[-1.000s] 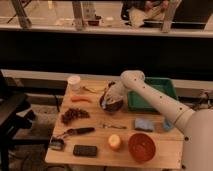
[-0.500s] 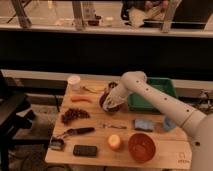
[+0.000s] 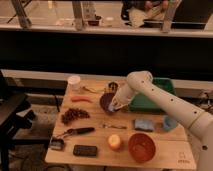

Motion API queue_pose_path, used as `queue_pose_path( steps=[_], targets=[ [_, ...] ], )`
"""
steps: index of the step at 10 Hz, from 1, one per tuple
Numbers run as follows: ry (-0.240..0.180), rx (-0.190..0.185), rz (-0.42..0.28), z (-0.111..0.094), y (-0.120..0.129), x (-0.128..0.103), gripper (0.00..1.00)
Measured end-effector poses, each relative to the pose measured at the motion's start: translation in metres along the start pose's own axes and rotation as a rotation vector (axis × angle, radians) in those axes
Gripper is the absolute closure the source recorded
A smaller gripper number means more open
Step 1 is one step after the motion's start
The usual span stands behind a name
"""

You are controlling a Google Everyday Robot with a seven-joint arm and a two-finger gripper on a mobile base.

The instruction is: Wipe purple bowl with towel

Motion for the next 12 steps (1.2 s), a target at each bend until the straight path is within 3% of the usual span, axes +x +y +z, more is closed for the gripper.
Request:
queue_pose_path(
  steps=[4, 6, 9, 12],
  targets=[
    [0.072, -0.045, 0.018, 0.010, 0.000, 0.033, 1.00],
    [0.080, -0.051, 0.008, 0.019, -0.012, 0.037, 1.00],
    [0.070, -0.047, -0.024, 0.032, -0.030, 0.029, 1.00],
    [0.036, -0.031, -0.060, 0.042, -0.048, 0.010, 1.00]
  ],
)
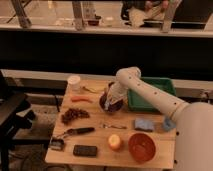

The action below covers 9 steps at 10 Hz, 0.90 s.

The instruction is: Wipe purple bowl with towel

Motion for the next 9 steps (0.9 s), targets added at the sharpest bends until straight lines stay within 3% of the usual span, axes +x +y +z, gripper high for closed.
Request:
queue_pose_path(
  steps=[4, 7, 9],
  targets=[
    [-0.043, 0.023, -0.024, -0.020, 0.013, -0.036, 1.00],
    [-0.030, 0.011, 0.006, -0.037, 0.043, -0.037, 1.00],
    [0.001, -0.005, 0.042, -0.045, 0.063, -0.021, 1.00]
  ],
)
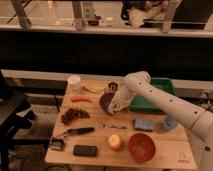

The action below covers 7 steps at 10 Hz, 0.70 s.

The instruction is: Wipe purple bowl with towel

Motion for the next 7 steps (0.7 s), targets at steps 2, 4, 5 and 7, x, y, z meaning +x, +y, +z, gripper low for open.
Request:
queue_pose_path(
  steps=[2, 4, 5, 7],
  targets=[
    [0.033, -0.016, 0.019, 0.002, 0.004, 0.013, 1.00],
    [0.052, -0.027, 0.025, 0.010, -0.001, 0.025, 1.00],
    [0.057, -0.029, 0.026, 0.015, -0.007, 0.030, 1.00],
    [0.074, -0.032, 0.010, 0.025, -0.023, 0.038, 1.00]
  ],
)
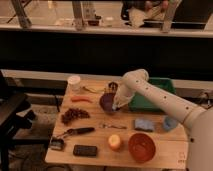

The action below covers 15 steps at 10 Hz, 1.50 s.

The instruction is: Wipe purple bowl with towel

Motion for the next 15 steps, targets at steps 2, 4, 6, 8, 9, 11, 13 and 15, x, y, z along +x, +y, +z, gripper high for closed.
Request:
queue_pose_path(
  steps=[2, 4, 6, 8, 9, 11, 13, 15],
  targets=[
    [0.017, 0.003, -0.014, 0.006, -0.013, 0.006, 1.00],
    [0.012, 0.010, -0.041, 0.014, -0.031, -0.004, 1.00],
    [-0.009, 0.021, -0.060, 0.016, -0.037, -0.017, 1.00],
    [-0.033, 0.039, -0.080, 0.014, -0.039, -0.032, 1.00],
    [-0.041, 0.046, -0.086, 0.011, -0.038, -0.038, 1.00],
    [-0.051, 0.058, -0.098, 0.000, -0.032, -0.049, 1.00],
    [-0.045, 0.057, -0.089, -0.011, -0.019, -0.051, 1.00],
    [-0.032, 0.050, -0.066, -0.021, -0.002, -0.044, 1.00]
  ],
)
